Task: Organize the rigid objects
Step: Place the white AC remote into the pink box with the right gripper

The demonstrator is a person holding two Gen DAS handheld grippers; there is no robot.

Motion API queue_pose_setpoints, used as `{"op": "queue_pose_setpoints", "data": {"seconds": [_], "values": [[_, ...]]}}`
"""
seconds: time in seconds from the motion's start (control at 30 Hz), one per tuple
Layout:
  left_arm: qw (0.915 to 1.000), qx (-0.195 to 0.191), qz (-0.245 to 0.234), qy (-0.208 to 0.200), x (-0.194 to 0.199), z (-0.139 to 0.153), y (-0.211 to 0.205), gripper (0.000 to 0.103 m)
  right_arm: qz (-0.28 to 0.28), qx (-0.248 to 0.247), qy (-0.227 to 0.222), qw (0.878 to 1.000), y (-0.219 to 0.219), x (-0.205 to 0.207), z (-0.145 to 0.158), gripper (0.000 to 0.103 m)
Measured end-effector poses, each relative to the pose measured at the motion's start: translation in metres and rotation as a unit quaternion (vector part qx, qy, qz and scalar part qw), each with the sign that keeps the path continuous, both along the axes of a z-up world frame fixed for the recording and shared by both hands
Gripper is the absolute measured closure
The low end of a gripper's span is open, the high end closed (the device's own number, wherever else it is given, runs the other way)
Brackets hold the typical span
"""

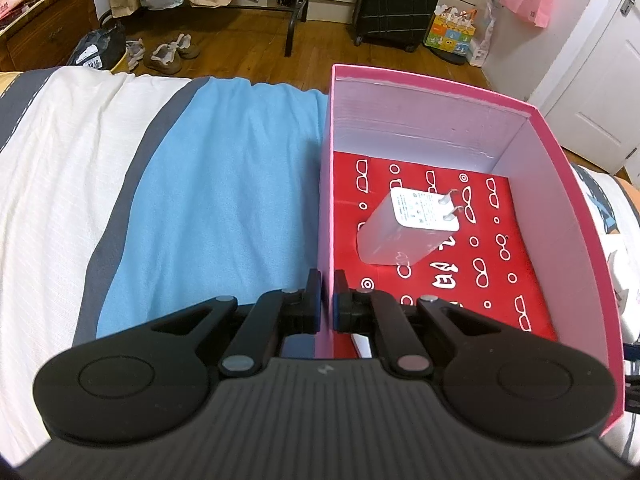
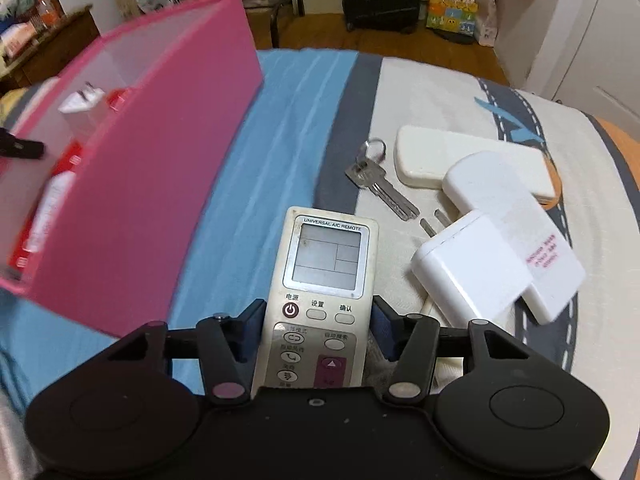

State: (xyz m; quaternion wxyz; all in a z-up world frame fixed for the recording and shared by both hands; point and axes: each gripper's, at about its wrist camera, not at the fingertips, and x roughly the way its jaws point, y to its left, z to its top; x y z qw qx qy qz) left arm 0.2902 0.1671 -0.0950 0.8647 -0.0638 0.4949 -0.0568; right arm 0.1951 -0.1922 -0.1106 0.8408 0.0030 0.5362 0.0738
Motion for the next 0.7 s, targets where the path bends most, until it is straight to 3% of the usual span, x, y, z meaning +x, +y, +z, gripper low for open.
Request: {"op": "queue_pose_setpoints", "data": {"seconds": [0.23, 0.4, 0.53, 0.7], "values": [[1.0, 0.001, -0.001, 0.0, -0.002, 0.001, 0.0, 0.099, 0.011, 0.021, -0.09, 0.996, 0.014, -0.026, 0.078, 0.042], [1.0, 0.003, -0.002, -0.001, -0.003, 0.001, 0.001, 0.099, 0.054, 0.083, -0.134, 0.986, 0.036, -0.03, 0.14, 0.042], [1.0, -0.002, 0.0, 0.001, -0.002, 0.001, 0.002, 0.099, 0.088, 0.122, -0.108, 0.983, 0.071, -0.013, 0.149, 0.042], [0.9998, -0.019, 0.002, 0.006, 0.0, 0.0, 0.006, 0.098, 0.111, 0.149, -0.055, 0.981, 0.12, 0.025, 0.121, 0.042]]}}
